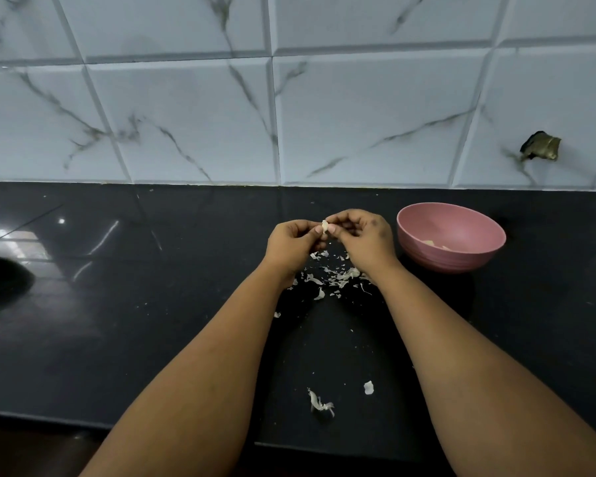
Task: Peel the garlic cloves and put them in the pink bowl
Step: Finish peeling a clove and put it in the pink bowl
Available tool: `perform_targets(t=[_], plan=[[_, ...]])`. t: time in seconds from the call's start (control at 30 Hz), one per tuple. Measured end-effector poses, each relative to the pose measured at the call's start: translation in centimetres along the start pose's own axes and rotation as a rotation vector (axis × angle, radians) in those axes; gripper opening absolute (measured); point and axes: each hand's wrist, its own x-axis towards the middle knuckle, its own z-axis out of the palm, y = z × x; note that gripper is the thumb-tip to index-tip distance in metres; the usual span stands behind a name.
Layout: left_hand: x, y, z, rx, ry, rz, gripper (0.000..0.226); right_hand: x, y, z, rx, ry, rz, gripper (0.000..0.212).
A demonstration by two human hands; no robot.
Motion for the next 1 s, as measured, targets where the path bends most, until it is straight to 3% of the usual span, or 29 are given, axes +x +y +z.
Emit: perform_targets(t=[0.33,0.53,0.67,1.0], plan=[[-0.5,0.4,-0.2,0.085,0.055,0.01,0.006,-0.2,-0.2,0.1,-0.114,0.002,-0.116,0.011],[-0.7,0.4,0.0,0.164,0.045,0.041,0.011,-0.1,-0.9,-0.8,-0.274,-0.08,-0.261,0.011],[-0.8,0.5,0.0,0.209,0.049,0.025,0.012,0.1,-0.5,-0.9,-0.346,-0.173,-0.253,0.009],[-0.9,0.8,-0.1,0.007,0.054,-0.044,0.01,0.1,-0.3,-0.5,-0.397,-0.181,-0.31,0.004]])
